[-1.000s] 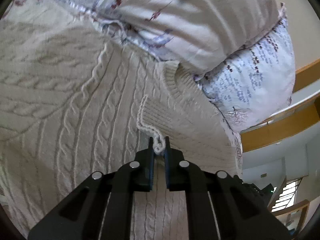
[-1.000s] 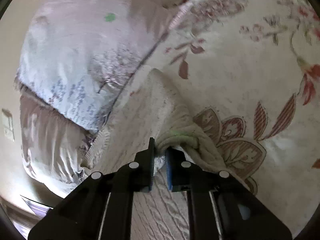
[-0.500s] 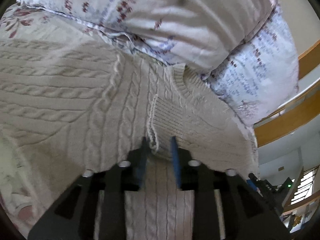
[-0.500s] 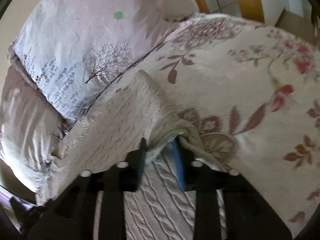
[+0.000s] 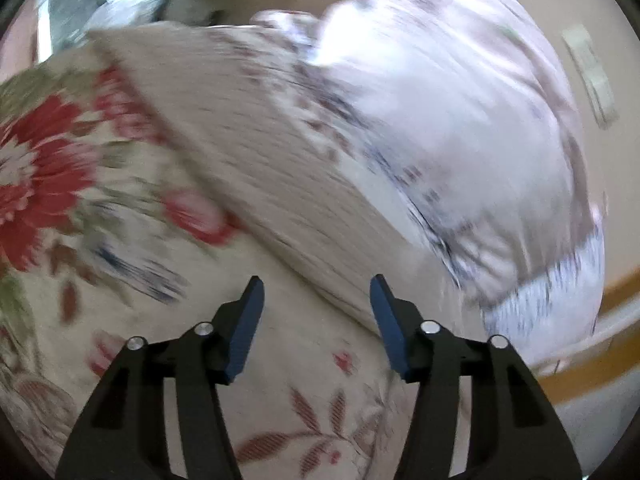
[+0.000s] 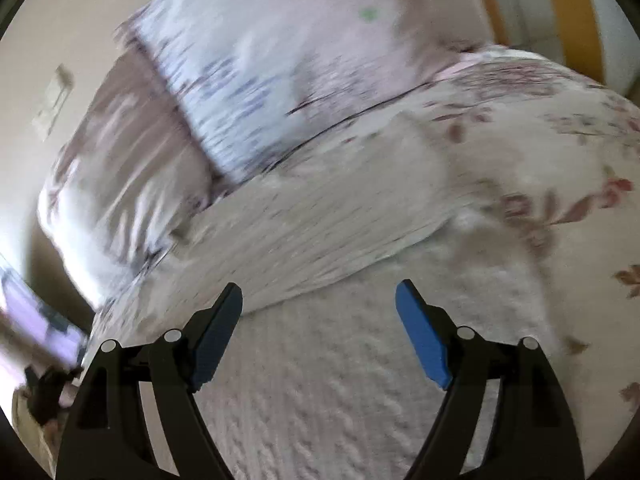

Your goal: Fold small clothes

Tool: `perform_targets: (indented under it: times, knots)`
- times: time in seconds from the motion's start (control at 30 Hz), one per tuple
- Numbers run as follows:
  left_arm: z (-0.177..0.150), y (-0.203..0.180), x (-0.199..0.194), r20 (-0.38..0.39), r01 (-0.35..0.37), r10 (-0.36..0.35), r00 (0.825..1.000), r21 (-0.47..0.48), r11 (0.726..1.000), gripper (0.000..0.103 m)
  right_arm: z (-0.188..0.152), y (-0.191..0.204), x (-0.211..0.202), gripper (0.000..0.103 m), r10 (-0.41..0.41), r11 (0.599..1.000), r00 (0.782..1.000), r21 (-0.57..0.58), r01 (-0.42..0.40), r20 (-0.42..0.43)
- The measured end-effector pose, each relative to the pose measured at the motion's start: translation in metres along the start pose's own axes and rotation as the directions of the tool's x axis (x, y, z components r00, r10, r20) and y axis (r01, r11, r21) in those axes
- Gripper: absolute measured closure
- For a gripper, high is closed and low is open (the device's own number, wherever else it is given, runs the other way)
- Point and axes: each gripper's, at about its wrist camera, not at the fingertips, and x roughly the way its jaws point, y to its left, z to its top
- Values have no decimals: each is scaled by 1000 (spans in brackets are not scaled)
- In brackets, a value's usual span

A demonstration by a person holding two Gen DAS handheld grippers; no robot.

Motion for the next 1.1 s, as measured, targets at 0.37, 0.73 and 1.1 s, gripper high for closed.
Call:
perform_targets:
  times: [0.37, 0.73, 1.1]
  knots:
    - [34, 22, 22, 23, 50, -47, 999, -189, 981, 81, -6, 13, 13, 22, 53, 998, 996, -42, -56, -74]
    - [26, -45, 1, 82, 191, -189, 979, -19, 981, 96, -7, 10, 13, 22, 75, 996, 993, -35, -78, -88]
    - [-92, -225, 55, -153, 352, -317, 936, 403, 845, 96, -5, 16, -8, 22, 96, 991, 993, -84, -102, -72]
